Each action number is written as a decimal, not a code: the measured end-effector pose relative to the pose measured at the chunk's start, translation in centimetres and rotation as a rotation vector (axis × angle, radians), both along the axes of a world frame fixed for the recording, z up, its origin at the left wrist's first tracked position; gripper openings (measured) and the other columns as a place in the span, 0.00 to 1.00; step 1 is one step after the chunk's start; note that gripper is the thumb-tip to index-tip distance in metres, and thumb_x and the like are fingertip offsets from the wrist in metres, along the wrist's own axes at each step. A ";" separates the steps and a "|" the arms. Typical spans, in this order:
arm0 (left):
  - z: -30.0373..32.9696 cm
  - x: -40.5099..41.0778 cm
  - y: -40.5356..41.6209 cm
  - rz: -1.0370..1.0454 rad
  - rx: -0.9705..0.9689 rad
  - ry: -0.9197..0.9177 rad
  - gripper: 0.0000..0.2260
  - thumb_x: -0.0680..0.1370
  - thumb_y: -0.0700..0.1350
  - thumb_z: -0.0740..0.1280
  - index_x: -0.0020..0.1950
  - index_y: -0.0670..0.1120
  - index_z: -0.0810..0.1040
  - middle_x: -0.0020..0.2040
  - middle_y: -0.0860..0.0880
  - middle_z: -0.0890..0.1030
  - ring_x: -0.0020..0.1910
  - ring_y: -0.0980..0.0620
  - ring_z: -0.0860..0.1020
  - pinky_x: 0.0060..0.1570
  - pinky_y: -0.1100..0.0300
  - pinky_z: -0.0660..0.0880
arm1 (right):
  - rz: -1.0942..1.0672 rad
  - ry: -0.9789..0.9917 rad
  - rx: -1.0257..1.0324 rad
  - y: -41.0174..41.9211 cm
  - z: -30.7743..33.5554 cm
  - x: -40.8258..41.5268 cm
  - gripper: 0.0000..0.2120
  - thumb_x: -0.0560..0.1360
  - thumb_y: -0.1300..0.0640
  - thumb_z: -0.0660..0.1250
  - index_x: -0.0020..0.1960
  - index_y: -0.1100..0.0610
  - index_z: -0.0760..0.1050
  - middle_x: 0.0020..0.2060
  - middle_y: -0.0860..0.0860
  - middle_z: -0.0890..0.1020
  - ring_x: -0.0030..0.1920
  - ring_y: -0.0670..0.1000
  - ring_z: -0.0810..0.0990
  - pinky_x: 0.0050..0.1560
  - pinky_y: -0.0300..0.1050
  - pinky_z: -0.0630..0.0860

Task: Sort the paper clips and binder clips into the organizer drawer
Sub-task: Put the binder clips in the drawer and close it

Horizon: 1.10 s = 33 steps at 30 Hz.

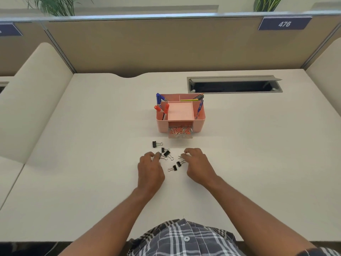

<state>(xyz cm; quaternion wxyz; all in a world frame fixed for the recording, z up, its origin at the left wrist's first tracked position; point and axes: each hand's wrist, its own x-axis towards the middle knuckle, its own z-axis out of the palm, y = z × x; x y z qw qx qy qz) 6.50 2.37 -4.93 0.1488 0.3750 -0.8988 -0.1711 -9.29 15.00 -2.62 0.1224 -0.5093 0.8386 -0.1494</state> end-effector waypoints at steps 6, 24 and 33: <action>-0.7 1.0 -0.5 -0.068 -0.027 -0.096 0.20 0.72 0.34 0.65 0.63 0.45 0.78 0.55 0.44 0.75 0.50 0.41 0.75 0.46 0.50 0.71 | 0.001 0.029 -0.008 1.3 -1.2 -1.1 0.23 0.66 0.69 0.63 0.59 0.58 0.79 0.60 0.52 0.78 0.60 0.59 0.74 0.52 0.54 0.75; 4.9 -8.4 -8.0 0.045 0.659 0.143 0.52 0.71 0.54 0.76 0.79 0.50 0.40 0.80 0.49 0.52 0.78 0.49 0.55 0.74 0.45 0.61 | -0.424 -0.698 -0.312 -3.8 5.4 -8.0 0.34 0.69 0.59 0.77 0.69 0.52 0.63 0.57 0.44 0.74 0.56 0.45 0.73 0.44 0.28 0.66; 5.9 -11.1 -7.5 0.144 0.582 0.402 0.21 0.74 0.44 0.73 0.64 0.52 0.70 0.55 0.58 0.76 0.54 0.56 0.76 0.47 0.65 0.72 | -0.709 -0.600 -0.420 -6.8 4.8 -8.1 0.22 0.69 0.53 0.76 0.58 0.53 0.68 0.48 0.45 0.74 0.47 0.46 0.76 0.41 0.36 0.72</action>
